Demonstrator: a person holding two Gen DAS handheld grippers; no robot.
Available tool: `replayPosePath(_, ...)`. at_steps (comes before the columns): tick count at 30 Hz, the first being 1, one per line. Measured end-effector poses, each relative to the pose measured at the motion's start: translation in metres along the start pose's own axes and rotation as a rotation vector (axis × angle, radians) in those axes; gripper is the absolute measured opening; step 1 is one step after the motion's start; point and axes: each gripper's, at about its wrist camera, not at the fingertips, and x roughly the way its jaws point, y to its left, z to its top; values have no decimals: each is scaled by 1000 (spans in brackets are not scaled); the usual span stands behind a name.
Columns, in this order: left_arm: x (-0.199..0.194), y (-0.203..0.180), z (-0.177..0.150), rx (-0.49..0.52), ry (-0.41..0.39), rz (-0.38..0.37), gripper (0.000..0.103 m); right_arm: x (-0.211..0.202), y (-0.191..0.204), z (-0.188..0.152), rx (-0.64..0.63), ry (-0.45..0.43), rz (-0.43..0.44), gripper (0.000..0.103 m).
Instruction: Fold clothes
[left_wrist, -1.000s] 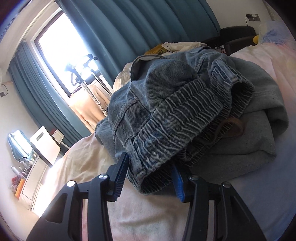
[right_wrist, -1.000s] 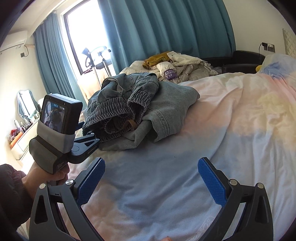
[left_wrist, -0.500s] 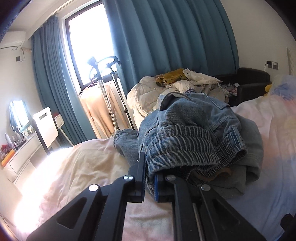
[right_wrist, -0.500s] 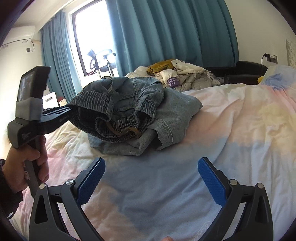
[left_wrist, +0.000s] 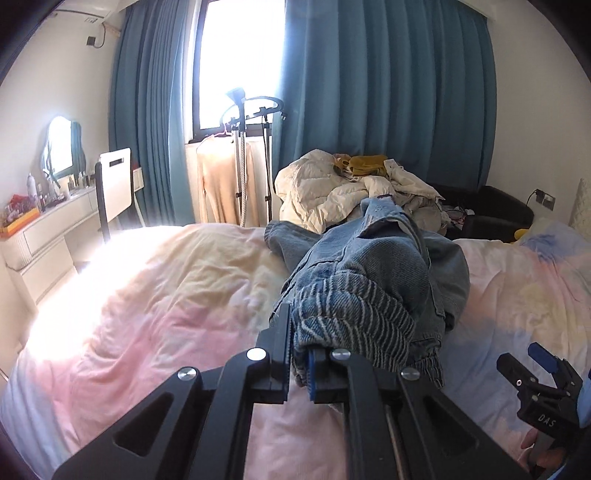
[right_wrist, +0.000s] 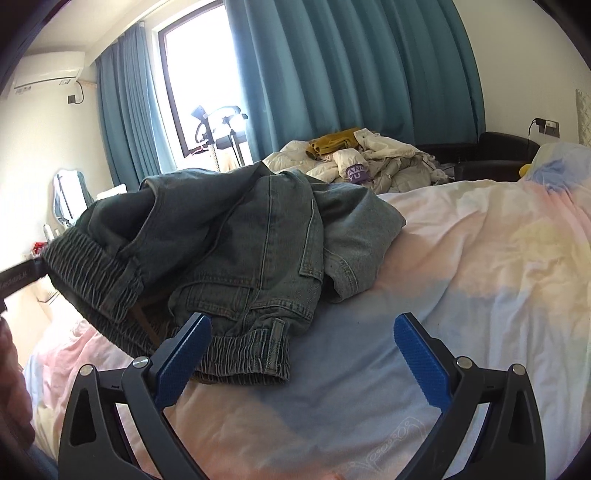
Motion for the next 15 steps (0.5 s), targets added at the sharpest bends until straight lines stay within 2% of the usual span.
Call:
replayPosePath(3,6,14,-14,-49,33,4,6,-6,2,-2,-10,11,3,101)
replayPosePath(7,13,22,-18,-73,53,-2,7,16,12,-15,-52,109,-10,101)
replayPosePath(12,26,39,-26,-123,96,-25,7,33,35,-27,-186,162,-47,101)
replayPosePath(15,33,46,-30,-143,121,-31,7,44,46,-37,-231,210,-44,94)
